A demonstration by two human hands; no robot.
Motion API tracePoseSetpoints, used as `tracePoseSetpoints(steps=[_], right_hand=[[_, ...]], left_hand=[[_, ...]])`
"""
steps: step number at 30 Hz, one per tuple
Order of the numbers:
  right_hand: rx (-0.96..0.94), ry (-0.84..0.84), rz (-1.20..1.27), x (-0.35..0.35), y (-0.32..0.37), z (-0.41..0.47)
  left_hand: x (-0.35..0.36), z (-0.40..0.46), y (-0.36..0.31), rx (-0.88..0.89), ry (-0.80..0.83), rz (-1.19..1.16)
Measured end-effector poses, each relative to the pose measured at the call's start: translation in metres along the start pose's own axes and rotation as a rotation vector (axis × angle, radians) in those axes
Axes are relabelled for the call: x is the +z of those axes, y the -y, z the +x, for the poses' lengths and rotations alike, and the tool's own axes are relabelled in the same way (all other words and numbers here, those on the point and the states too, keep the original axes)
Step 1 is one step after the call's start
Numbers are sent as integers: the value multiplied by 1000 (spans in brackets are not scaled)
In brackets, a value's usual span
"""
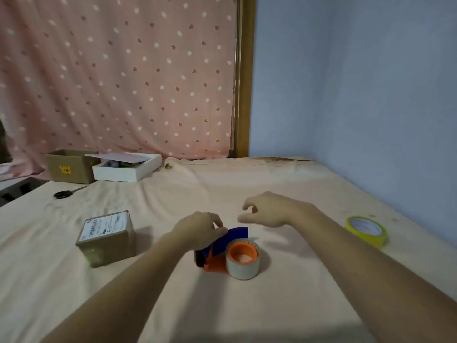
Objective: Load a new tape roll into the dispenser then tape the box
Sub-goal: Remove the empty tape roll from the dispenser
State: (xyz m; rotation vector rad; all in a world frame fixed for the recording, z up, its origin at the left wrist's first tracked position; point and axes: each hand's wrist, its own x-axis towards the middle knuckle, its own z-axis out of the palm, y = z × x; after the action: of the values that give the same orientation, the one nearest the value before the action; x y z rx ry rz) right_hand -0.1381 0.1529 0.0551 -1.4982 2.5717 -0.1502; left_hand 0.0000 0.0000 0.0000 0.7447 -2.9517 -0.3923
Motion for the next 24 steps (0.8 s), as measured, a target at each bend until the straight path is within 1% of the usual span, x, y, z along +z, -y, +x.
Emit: tracePoseSetpoints(steps=[4,5,10,16,17,19,21,24], right_hand=[[42,120,34,34,11,-15],[37,125,54,42,11,-16],[17,82,167,64,10,-19],[-49,9,196,73,2,-14],[-58,-16,223,68,-2,-12],[-53,-98,353,52,-12,-9],[-9,-173,422,39,-30,-5],[154,-173,341,35,-61,2]], left_hand=[[22,-1,1,-60,-1,-51],[26,0,0,-83,-6,-78],[36,2,2,-223,-128,-115],[48,4,9,-265,-118,-354],[48,5,10,-268,-114,-367],[50,7,11,-272,-111,-369],[51,9,10,-271,-113,-358],[51,9,7,-289,-110,-357]])
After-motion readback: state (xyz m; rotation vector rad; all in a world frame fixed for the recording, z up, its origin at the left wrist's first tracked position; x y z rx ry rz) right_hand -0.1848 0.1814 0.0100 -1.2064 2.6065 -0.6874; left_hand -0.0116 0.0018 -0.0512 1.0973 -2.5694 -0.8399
